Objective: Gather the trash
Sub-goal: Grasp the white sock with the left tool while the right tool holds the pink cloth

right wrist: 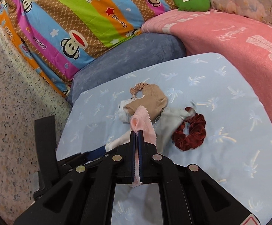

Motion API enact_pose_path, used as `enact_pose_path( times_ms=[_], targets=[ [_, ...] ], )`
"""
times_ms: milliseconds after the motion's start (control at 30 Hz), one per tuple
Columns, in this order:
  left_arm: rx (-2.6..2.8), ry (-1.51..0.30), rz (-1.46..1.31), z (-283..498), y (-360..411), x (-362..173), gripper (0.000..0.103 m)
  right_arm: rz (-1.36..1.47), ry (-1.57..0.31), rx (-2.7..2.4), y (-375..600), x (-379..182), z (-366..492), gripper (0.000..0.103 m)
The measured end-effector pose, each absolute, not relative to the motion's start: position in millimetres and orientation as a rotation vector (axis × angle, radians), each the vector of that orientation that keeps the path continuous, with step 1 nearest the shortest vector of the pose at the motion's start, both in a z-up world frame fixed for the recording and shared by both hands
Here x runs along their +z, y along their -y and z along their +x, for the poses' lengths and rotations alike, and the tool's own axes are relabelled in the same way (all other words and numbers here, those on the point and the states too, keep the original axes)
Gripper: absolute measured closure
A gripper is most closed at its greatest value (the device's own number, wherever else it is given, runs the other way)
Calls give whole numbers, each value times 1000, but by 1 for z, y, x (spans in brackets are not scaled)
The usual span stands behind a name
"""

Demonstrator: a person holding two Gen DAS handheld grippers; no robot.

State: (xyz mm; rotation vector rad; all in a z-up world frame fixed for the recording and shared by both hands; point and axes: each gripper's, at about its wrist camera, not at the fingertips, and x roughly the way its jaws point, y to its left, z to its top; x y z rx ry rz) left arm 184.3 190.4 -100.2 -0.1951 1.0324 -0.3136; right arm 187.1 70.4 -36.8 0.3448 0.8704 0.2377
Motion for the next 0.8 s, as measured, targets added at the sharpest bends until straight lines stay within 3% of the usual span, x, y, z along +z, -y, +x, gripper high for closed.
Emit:
enact_pose_path(
  times_ms=[133,800],
  targets=[
    [-316,-1002,-223,178,-191,-86,87,345,-829,228,-60,-21,180,100],
    [-458,-785,-91,153,-95,21,87,384,-612,121,35,59,119,100]
  ],
)
